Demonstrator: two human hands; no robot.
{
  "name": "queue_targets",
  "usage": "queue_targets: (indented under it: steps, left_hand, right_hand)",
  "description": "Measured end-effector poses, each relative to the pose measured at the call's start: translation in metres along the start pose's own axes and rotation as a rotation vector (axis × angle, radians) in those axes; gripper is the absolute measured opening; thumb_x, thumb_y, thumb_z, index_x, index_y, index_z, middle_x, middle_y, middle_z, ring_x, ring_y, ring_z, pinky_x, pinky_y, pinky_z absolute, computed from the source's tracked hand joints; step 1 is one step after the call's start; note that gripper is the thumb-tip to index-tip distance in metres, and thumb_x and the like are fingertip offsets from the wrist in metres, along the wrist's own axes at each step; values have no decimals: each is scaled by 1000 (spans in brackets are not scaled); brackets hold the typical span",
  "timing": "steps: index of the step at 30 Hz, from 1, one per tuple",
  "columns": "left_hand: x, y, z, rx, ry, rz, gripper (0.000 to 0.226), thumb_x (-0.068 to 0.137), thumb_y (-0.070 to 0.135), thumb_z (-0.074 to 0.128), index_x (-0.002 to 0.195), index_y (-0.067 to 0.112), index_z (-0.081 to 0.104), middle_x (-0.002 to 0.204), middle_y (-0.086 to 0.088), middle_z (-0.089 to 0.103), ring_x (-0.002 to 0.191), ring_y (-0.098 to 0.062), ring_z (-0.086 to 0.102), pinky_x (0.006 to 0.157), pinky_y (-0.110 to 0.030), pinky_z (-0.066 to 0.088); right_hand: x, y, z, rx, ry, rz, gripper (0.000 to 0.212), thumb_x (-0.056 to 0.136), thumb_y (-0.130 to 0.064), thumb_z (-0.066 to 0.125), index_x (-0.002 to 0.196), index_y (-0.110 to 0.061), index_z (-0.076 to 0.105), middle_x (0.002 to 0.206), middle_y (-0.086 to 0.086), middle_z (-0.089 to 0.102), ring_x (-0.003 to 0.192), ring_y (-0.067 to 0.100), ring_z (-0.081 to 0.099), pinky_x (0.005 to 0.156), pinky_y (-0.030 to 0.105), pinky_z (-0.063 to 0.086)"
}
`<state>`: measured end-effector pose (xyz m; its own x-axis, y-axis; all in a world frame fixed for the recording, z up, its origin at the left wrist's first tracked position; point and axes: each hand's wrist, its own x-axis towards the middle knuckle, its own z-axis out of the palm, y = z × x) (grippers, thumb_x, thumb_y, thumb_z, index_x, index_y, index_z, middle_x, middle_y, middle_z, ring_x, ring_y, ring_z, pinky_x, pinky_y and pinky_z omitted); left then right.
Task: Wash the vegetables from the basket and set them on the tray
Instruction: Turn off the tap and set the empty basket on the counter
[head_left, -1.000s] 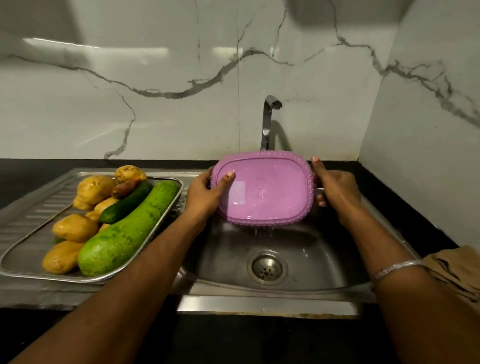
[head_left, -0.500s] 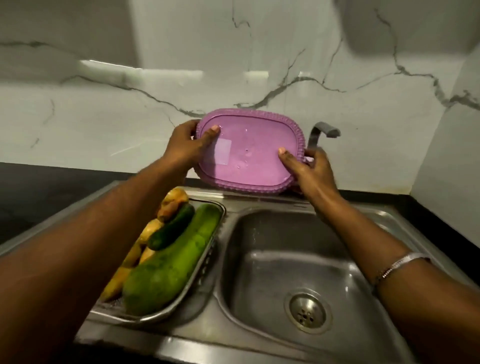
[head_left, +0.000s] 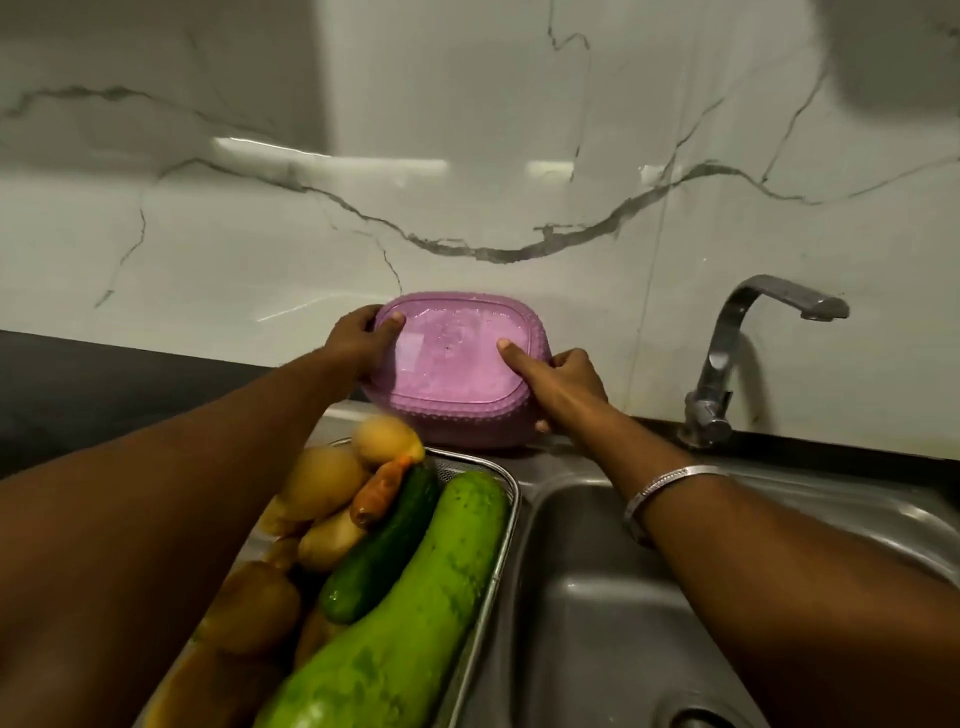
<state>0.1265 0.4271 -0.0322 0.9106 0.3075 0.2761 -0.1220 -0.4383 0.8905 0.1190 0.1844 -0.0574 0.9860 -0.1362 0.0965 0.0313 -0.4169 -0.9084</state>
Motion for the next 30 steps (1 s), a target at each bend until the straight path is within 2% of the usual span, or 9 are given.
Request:
queue_targets:
  steps: [4,6,8,11,14,19,25,27,30]
  left_hand:
    - [12,-3,-6,89,-72,-17,49,103,44,49,144,17,51,135,-11,57,109,-28,55,81,-38,49]
    - [17,-2,-7,135,-107,-51,53,103,48,47,146,16,49,140,-12,55,116,-31,55,84,-41,49]
    - [17,1,-8,208,-99,-58,62,101,52,49,151,16,41,150,-14,48,129,-35,51,92,-44,50]
    - [17,6,-7,249,-12,7,78,95,54,59,157,15,30,158,-14,38,140,-36,42,111,-46,43]
    - [12,13,-7,295,34,86,73,96,50,61,153,12,37,155,-15,42,138,-34,45,104,-37,42]
    - [3,27,-12,413,33,128,71,97,45,61,153,8,36,155,-17,41,139,-36,43,107,-41,41]
    - [-22,40,-8,603,-12,210,74,91,51,67,150,15,41,151,-16,45,132,-35,49,107,-51,44]
    - [-37,50,-1,584,-21,239,75,90,48,70,150,15,42,151,-14,46,133,-34,49,108,-52,43]
    - [-66,72,12,476,-26,276,70,90,41,72,149,13,45,150,-14,47,133,-32,49,110,-44,42]
  right_hand:
    - [1,7,9,14,-1,-32,105,53,-93,67,125,-20,42,123,2,59,97,29,69,57,37,63]
    - [1,8,11,-14,11,-31,116,45,-102,57,127,-21,41,125,4,59,102,32,68,72,47,63]
    - [1,10,11,-41,50,-38,126,42,-107,47,134,-20,41,131,7,58,110,34,63,89,54,57]
    - [0,10,9,-39,88,-47,131,44,-107,41,142,-20,36,139,12,53,118,36,58,97,53,52]
    - [-4,7,7,-54,60,-56,126,48,-103,43,144,-21,34,142,13,51,121,36,57,99,53,51]
    - [-6,2,0,-97,65,-57,109,69,-93,51,148,-20,31,148,15,44,129,38,51,104,55,47]
    - [-19,-3,-15,-190,67,-103,100,77,-83,58,150,-19,31,151,14,41,133,36,48,105,51,46]
    - [-28,-2,-24,-240,88,-133,96,79,-81,59,149,-20,32,149,15,41,133,35,48,102,47,47]
    - [-52,3,-43,-267,122,-154,89,82,-77,60,146,-21,34,148,14,40,132,35,47,100,46,46]
